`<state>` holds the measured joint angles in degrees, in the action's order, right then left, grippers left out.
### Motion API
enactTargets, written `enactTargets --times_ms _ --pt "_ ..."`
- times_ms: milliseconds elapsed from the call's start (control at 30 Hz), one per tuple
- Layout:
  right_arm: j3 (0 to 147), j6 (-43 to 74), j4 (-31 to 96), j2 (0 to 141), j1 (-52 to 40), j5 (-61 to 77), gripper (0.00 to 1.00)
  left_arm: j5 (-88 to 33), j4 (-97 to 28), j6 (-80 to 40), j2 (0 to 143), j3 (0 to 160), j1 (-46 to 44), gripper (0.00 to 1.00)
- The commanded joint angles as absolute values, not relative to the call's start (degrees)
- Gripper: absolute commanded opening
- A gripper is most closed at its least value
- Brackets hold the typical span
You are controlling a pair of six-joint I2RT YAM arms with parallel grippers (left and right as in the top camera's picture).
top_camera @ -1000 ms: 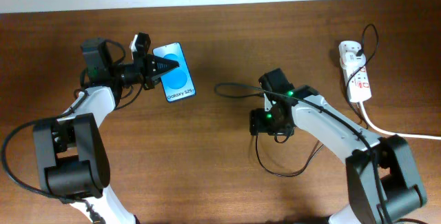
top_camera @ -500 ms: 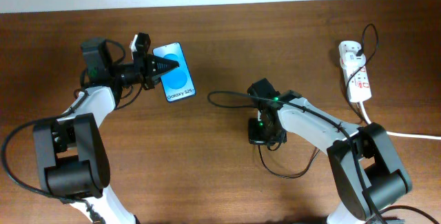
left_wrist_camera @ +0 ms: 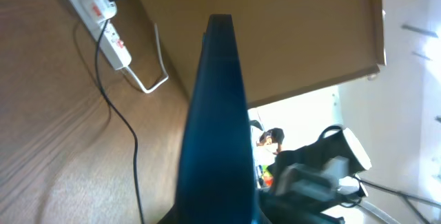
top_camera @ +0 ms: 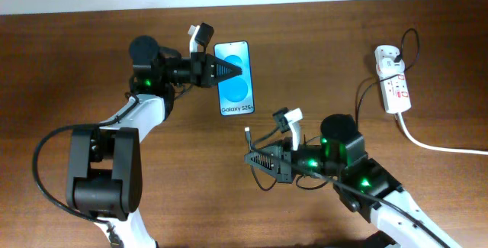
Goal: Plug charger to phone and switch on socket
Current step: 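Push the USB-C plug up into the phone's bottom port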
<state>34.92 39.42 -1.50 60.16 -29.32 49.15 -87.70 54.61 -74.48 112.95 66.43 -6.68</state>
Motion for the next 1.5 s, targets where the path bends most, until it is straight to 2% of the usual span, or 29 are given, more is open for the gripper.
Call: enactTargets --times_ms 0,100,500,1467 --pt "34.1 44.0 -5.8 66.4 -29.6 51.0 0.04 -87.7 57.2 -83.9 112.2 67.4 -6.3 0.0" --pt "34.1 40.5 -6.9 71.5 -29.6 45.2 0.04 -88.1 57.2 -85.0 112.2 67.3 -6.3 0.0" --pt "34.2 41.0 -14.4 71.5 -29.7 46.3 0.04 -86.8 57.2 -82.6 112.2 67.3 -7.8 0.0" --pt "34.3 39.7 -15.9 71.5 -29.6 42.8 0.04 -87.7 57.2 -82.6 112.6 67.3 -8.4 0.0"
